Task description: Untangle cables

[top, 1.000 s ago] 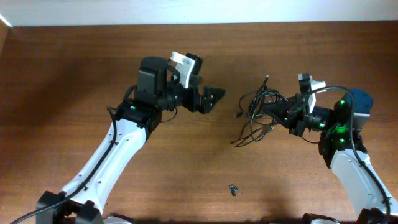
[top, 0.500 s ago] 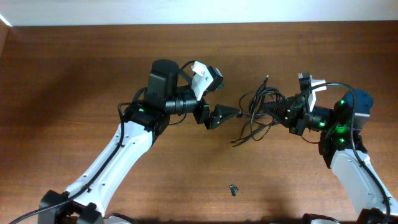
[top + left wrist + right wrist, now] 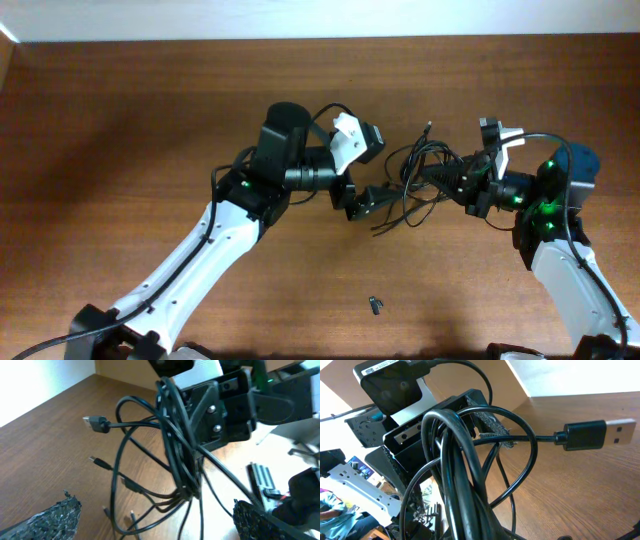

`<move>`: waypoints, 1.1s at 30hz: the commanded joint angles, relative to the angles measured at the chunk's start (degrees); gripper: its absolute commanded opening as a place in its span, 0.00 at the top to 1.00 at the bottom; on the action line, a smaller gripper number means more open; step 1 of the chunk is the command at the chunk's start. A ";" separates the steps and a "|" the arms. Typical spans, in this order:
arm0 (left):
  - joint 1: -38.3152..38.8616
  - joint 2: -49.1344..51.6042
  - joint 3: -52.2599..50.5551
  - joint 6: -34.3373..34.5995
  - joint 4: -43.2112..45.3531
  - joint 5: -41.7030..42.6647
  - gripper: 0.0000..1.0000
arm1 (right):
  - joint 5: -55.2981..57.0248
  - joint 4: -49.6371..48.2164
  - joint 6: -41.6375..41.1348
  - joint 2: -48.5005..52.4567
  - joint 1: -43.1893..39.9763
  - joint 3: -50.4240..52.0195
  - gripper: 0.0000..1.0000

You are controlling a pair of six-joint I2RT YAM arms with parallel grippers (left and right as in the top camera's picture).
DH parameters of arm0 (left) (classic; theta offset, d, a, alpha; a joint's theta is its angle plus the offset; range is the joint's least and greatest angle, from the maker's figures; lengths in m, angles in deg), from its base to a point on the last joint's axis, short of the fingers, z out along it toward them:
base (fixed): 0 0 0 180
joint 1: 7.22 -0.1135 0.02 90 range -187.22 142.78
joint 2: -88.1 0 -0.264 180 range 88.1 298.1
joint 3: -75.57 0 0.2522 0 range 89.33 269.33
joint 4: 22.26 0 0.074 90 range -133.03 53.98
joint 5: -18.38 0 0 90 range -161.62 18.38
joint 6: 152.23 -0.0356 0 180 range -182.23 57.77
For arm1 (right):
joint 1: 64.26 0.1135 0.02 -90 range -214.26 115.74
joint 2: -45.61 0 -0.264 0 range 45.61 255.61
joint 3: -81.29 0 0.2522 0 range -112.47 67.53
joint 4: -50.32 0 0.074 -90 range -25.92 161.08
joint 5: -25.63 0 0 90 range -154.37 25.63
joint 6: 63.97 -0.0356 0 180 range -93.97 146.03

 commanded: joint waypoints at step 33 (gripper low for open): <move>6.21 -0.81 0.37 3.19 5.09 -16.90 1.00 | -3.72 -1.38 0.20 -0.44 0.24 -0.24 0.01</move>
